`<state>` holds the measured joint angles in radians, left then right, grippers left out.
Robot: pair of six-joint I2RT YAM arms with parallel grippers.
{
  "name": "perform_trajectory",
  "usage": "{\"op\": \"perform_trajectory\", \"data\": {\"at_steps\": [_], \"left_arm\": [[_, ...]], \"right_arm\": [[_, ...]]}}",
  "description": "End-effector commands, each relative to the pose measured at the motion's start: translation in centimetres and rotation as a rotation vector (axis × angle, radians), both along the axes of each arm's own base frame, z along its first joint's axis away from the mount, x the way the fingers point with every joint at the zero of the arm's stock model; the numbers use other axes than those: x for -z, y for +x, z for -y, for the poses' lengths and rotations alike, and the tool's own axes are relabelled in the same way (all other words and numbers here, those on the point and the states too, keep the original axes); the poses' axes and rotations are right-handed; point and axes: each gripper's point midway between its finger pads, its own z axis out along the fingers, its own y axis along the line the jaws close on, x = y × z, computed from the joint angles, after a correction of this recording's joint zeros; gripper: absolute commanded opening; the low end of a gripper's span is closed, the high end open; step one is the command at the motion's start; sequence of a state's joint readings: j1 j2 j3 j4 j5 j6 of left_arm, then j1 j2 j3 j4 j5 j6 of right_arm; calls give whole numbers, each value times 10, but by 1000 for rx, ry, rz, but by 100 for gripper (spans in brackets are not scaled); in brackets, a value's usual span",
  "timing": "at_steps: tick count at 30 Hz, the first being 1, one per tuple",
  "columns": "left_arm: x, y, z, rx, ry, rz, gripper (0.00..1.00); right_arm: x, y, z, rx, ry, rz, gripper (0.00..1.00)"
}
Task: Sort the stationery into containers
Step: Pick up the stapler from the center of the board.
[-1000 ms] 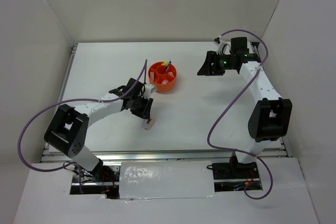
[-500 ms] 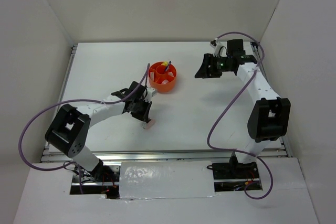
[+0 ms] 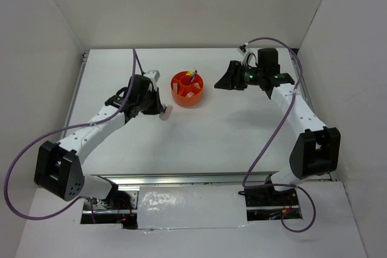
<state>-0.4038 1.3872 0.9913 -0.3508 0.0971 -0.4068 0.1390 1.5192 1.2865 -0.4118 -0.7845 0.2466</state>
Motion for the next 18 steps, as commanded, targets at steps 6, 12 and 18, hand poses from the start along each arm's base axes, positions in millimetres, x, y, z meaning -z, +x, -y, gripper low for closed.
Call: {"op": "perform_trajectory", "data": {"at_steps": [6,12,18], "left_arm": [[-100,30,12,-281,-147,153,0],[-116,24,34,-275,-248,93,0],[-124,22,39,-265,-267,82,0]], "right_arm": [[-83,-19,-77,-178,266,21,63],[-94,-39,-130,-294,292,-1,65],[-73,-44,-167,-284,230,-68,65]]}}
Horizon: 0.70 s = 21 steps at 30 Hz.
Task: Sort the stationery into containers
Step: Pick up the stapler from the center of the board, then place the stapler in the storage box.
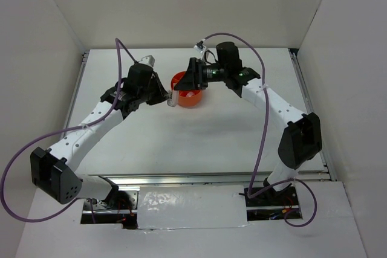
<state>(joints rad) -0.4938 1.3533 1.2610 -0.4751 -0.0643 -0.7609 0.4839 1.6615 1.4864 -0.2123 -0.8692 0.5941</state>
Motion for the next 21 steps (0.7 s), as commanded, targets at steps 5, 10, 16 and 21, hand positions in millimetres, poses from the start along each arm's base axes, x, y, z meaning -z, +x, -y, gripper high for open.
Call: {"op": "perform_trajectory", "data": {"at_steps": [5,10,16,21], "left_arm": [[-21,1,13,19,-66,22,0],[-24,-1,13,26,-69,25,0],[-23,-2,11,30,-59,31,0],[-28,-1,13,40,-69,43,0]], "right_arm": [[7,0,-26,31,-54,-13,63],[13,6,-22,67,-79,-22,62],[5,13,-9,89,-66,-4,62],[14,15,-1,110,-103,7,62]]}}
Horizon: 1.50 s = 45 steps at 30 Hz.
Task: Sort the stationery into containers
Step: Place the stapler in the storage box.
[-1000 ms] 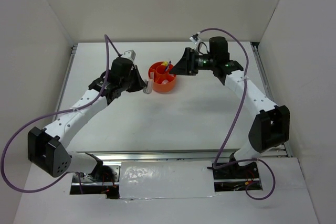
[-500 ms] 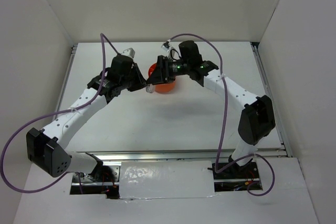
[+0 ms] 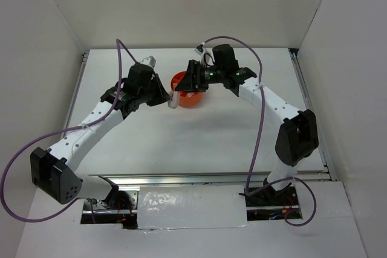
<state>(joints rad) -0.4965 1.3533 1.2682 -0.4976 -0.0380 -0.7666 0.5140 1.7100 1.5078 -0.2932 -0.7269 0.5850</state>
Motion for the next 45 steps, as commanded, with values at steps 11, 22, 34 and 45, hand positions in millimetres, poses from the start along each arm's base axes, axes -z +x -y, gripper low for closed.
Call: {"op": "perform_trajectory", "data": {"at_steps": [11,22,34,45], "left_arm": [[-39,10,21,55,-116,69,0],[-40,10,23,64,-117,73,0],[-42,9,28,85,-124,78,0],[-41,7,30,88,-132,77,0]], "right_arm": [[-6,-14,-11,-72,13,26,57],[-1,-12,-10,-101,34,-21,19],[4,-12,-14,-104,24,-51,33],[8,-10,-12,-96,9,-63,40]]}}
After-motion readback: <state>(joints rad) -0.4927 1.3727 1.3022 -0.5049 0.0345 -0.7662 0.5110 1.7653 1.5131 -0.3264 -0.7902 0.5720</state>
